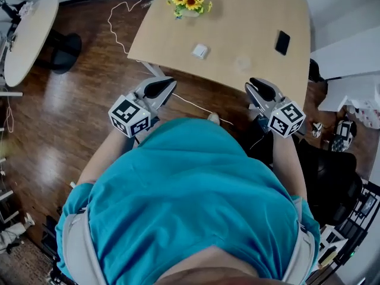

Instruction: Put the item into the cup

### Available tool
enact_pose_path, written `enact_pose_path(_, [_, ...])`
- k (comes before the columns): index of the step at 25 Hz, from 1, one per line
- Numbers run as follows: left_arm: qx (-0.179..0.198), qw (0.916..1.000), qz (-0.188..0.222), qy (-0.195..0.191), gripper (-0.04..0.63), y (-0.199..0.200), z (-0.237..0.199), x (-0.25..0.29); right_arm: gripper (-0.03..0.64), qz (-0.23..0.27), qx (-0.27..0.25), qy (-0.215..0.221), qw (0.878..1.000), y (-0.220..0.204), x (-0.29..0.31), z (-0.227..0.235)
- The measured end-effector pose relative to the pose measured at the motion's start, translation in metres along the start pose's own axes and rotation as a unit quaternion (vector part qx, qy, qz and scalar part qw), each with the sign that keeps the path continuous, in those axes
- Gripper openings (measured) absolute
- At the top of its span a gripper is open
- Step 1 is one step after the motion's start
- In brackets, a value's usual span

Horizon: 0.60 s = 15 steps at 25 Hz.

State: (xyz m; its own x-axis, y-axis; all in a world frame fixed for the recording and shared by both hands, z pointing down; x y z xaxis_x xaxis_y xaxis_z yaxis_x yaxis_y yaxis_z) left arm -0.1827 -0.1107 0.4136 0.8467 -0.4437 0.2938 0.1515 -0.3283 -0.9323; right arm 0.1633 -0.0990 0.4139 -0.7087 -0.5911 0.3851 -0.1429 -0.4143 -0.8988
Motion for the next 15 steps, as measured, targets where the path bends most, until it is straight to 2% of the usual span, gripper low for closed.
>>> enact_pose_path(4, [-0.029,0.9976,0.016,0.061,0.005,0.015,-0.007,0.036,0.104,-0.026,-0.028,0.05,0.998,0.02,0.019,0.054])
enact_pose_path(7, [-0.047,0.995,0.019,0.086,0.005,0.021,-0.014,0.054,0.104,-0.055,-0.042,0.081,0.994,0.036,0.051,0.086])
enact_pose_path(11, [-0.054,0.9947,0.009,0.086,0.005,0.02,-0.02,0.067,0.114,-0.124,-0.062,0.113,0.984,0.049,0.104,0.098])
enact_pose_path(15, [-0.051,0.9966,-0.005,0.065,0.005,0.014,-0.038,0.068,0.158,-0.216,-0.075,0.142,0.963,0.057,0.176,0.094])
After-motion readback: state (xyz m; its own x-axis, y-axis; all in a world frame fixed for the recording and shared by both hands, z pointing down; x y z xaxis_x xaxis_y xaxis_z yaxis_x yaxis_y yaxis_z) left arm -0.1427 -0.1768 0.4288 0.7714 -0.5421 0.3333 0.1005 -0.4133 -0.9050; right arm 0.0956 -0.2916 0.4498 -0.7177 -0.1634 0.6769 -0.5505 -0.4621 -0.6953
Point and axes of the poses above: the fingertips, and each gripper's own axes: x forward along the fingers, z to its right, y out of its top, the point moved 8 cm from there along -x, backward along the fingers, and after that the axes turned 7 degrees about -z, right-handed, at the moved point
